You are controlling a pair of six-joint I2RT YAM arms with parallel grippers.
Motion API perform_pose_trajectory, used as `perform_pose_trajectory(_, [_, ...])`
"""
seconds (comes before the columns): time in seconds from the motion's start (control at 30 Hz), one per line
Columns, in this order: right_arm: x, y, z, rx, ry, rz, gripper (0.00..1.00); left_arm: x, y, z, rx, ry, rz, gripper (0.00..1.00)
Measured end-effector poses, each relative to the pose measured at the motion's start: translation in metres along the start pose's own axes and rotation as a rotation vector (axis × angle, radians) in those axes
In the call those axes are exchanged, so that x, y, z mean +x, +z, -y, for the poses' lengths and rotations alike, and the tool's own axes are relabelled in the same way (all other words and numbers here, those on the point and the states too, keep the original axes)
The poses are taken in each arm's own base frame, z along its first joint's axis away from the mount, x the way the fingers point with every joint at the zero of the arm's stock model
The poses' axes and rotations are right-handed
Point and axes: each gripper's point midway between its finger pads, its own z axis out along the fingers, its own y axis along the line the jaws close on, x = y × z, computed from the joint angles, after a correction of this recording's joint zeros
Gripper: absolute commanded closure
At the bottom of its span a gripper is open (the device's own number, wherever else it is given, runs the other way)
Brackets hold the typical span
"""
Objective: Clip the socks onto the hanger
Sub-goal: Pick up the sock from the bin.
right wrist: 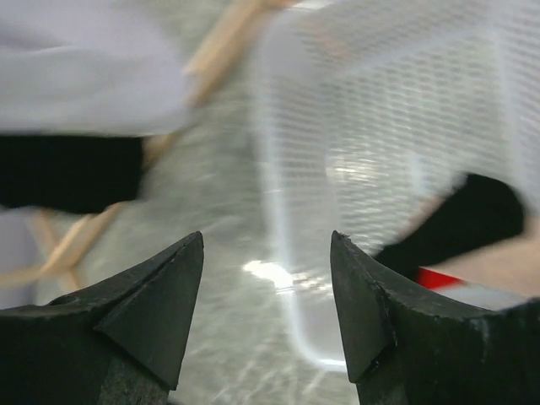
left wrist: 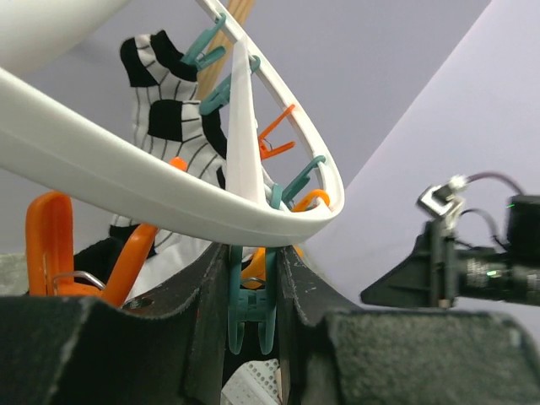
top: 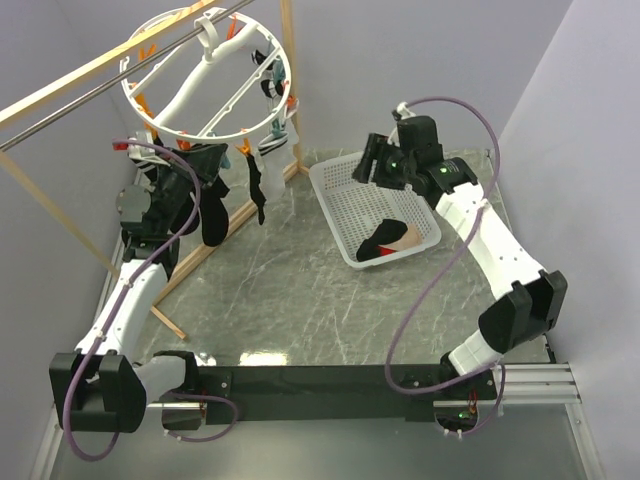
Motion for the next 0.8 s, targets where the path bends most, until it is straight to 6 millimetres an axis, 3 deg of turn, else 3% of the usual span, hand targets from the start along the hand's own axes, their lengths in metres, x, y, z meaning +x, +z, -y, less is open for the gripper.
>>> perform_pose_trajectory(0.17, [0.021, 0.025, 0.087, 0.271, 0.079, -0.062, 0.33, -0.004, -0.002, 0.001, -0.015, -0.001, 0.008, 0.91])
perform_pose_trajectory(0.3, [0.045, 0.052, 0.128, 0.422, 0.087, -0.14, 0.4, -0.006, -0.002, 0.002, -0.021, 0.0, 0.008, 0.91])
perform_pose_trajectory(0.47, [0.096, 0.087, 0.178, 0.585, 0.105, -0.291, 0.43, -0.008, -0.004, 0.003, -0.031, -0.001, 0.009, 0.91])
perform_pose_trajectory(0.6, [0.116, 0.093, 0.206, 0.666, 0.122, -0.352, 0.39, -0.01, -0.006, 0.005, -0.032, 0.0, 0.015, 0.9])
perform_pose_trajectory(0.8, [0.124, 0.093, 0.221, 0.718, 0.137, -0.361, 0.37, -0.012, -0.007, 0.007, -0.03, 0.001, 0.017, 0.91])
